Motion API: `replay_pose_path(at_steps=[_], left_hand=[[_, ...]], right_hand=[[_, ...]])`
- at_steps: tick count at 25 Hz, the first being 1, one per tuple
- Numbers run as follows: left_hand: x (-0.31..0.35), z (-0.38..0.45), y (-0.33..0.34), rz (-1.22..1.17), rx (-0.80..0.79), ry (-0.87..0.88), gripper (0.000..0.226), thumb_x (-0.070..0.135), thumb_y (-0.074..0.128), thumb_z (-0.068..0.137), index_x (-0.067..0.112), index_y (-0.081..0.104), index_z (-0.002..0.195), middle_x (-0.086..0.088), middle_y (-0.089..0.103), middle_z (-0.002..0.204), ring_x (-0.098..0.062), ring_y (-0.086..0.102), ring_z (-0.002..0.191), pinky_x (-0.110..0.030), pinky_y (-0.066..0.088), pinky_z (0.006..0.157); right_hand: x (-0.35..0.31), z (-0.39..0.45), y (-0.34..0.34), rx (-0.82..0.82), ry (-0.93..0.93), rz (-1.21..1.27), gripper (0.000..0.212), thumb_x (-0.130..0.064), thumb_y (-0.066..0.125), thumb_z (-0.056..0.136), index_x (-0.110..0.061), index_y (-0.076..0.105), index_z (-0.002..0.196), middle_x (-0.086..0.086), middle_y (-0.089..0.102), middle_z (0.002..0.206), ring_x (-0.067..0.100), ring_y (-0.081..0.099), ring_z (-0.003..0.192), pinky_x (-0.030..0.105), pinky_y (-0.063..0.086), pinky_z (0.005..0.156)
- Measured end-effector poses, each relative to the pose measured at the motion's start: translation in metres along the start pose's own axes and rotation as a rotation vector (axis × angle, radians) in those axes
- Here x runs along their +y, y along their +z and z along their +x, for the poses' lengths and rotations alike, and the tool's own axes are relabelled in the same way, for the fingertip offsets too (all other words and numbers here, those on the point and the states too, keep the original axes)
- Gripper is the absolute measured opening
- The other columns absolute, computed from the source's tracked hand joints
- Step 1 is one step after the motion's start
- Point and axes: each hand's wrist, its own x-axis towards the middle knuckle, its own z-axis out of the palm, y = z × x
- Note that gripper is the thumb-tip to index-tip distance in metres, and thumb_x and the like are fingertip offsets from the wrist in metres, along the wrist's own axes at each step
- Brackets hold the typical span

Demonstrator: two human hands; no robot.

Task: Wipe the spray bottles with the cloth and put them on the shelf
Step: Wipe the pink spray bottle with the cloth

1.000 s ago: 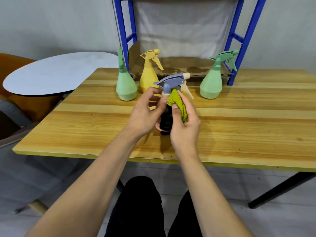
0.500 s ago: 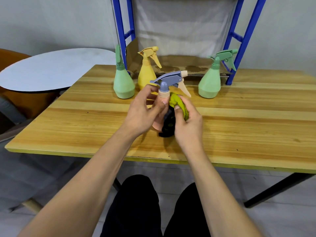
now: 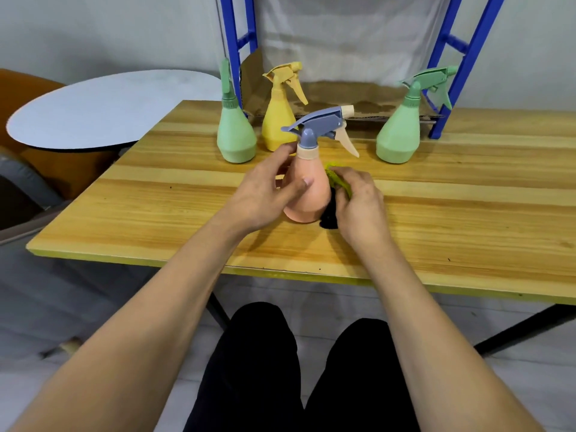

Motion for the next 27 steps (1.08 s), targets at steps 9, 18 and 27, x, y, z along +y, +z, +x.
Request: replay_pose_path(at_steps=[9,18,27], left_hand=[[0.014,0.0,0.029,0.107,0.368,-0.133,0.056,0.04,0.07,0.093,0.02,0.049,0.141,-0.006,0.066,0.12,-0.027,0.062,0.11,-0.036,0.048,0.085],[0.01,-0.01,-0.014,0.023,0.088,-0.292,0.046,0.039,0.067,0.096,0.026,0.058,0.139,-0.002,0.057,0.126,-0.013,0.059,0.106,-0.019,0.047,0.095],[-0.01,-0.013,-0.001,-0.051,0.075,-0.091,0.068,0.048,0.07,0.092,0.02,0.05,0.151,0.002,0.061,0.137,-0.015,0.058,0.124,-0.04,0.053,0.103]], right_hand=[[-0.017,-0.056,-0.006,0.008,-0.105,-0.232,0.035,-0.017,0.063,0.085,-0.023,0.073,0.117,0.007,0.053,0.111,0.033,0.043,0.099,0.043,0.038,0.087],[-0.006,-0.038,-0.017,-0.074,0.005,-0.178,0.06,-0.028,0.071,0.087,-0.024,0.05,0.144,0.004,0.035,0.159,0.029,0.039,0.138,0.043,0.034,0.113],[-0.006,-0.039,-0.012,0.023,-0.042,-0.126,0.037,-0.019,0.073,0.089,-0.015,0.069,0.125,0.005,0.061,0.134,0.029,0.052,0.119,0.028,0.035,0.101]])
